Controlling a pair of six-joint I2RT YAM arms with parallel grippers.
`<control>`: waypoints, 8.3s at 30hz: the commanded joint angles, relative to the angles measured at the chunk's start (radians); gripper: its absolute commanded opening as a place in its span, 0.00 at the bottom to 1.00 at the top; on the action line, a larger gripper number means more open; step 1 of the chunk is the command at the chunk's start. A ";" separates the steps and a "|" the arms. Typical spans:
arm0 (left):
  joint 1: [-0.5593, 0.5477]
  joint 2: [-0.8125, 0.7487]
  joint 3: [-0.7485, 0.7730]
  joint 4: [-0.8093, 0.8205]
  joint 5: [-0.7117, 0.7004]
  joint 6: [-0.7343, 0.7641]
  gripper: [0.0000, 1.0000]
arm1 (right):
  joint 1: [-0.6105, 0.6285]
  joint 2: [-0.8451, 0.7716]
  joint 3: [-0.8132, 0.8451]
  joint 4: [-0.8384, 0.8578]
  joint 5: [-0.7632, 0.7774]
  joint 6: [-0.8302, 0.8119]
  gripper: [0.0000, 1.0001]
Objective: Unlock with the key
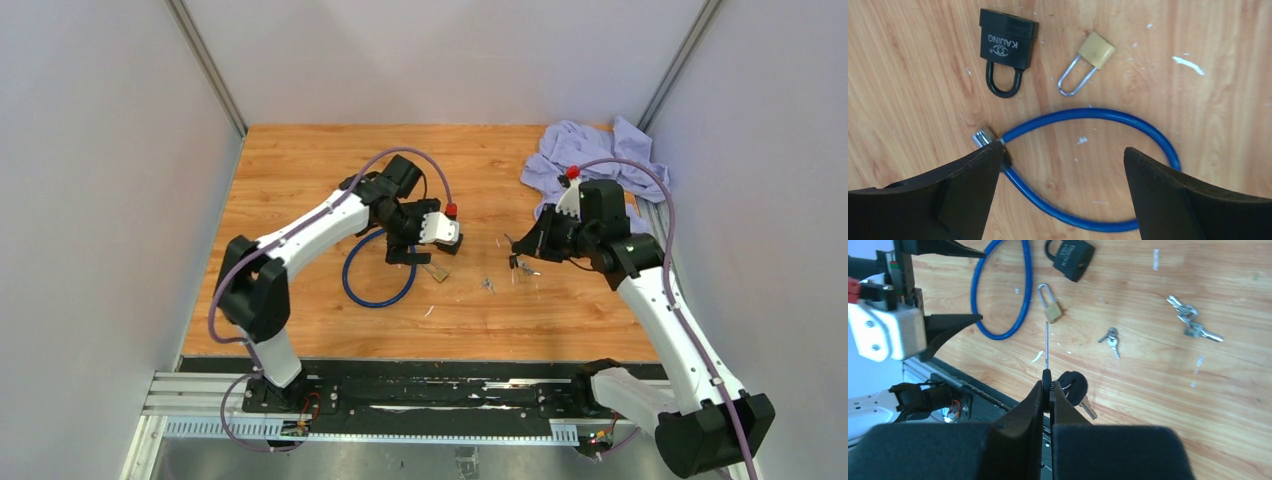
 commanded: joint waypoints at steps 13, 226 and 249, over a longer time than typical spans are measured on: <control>-0.024 0.358 0.200 0.088 -0.068 0.419 0.55 | -0.058 0.018 -0.015 -0.102 0.142 -0.031 0.00; -0.030 -0.422 -0.680 0.496 -0.588 1.045 0.00 | 0.012 0.004 0.082 -0.069 -0.061 -0.120 0.01; -0.269 -0.167 -0.569 0.218 -0.990 0.668 0.43 | 0.012 -0.030 0.076 -0.066 -0.094 -0.103 0.01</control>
